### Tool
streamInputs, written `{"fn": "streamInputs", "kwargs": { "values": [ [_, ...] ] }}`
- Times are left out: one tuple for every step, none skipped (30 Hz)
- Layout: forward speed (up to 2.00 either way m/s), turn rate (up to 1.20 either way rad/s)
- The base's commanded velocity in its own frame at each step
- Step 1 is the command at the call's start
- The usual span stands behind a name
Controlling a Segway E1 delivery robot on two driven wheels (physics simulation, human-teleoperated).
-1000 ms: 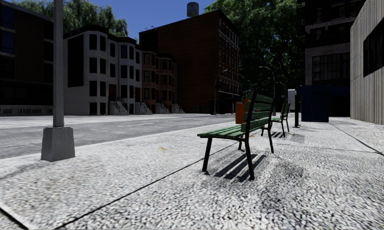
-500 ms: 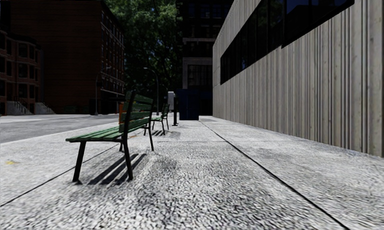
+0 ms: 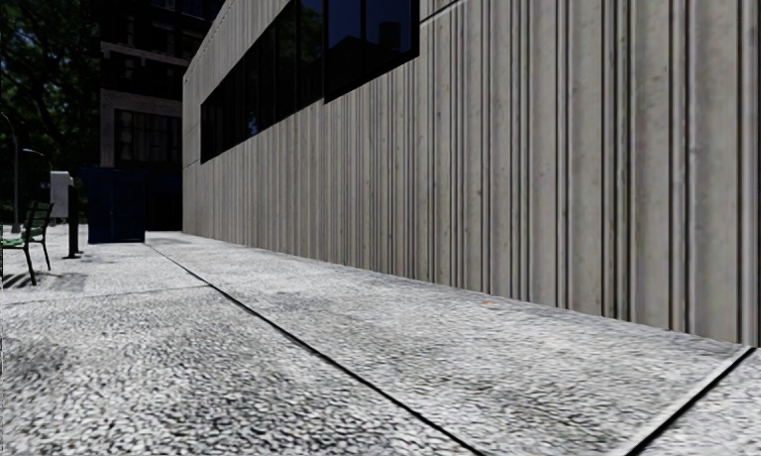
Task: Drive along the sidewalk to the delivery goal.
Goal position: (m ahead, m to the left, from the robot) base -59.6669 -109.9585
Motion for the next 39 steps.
{"fn": "streamInputs", "kwargs": {
  "values": [
    [0.0,-1.2],
    [0.0,-1.2],
    [0.0,-1.2],
    [0.0,-1.2],
    [0.0,-1.2],
    [0.0,-1.2],
    [0.0,-1.2],
    [0.0,-1.2],
    [0.0,-1.2],
    [0.0,-1.2],
    [0.0,-1.2],
    [0.0,-1.2],
    [0.0,-1.2],
    [0.0,-1.2],
    [0.0,-1.2],
    [0.0,-1.2],
    [0.0,-1.2],
    [0.0,-1.2],
    [0.0,-1.2],
    [0.0,-1.2],
    [0.0,-1.2],
    [0.0,-1.2],
    [0.0,-1.2],
    [0.0,-1.2],
    [0.0,-1.2],
    [0.0,-1.2],
    [0.0,-1.2],
    [0.0,-1.2],
    [0.0,-1.2],
    [0.0,-1.2],
    [0.0,-1.2],
    [0.0,-1.2],
    [0.0,-1.2],
    [0.0,-1.2],
    [0.0,-1.2],
    [0.0,-1.2],
    [0.0,-1.2],
    [0.0,-1.2],
    [0.0,-1.2]
  ]
}}
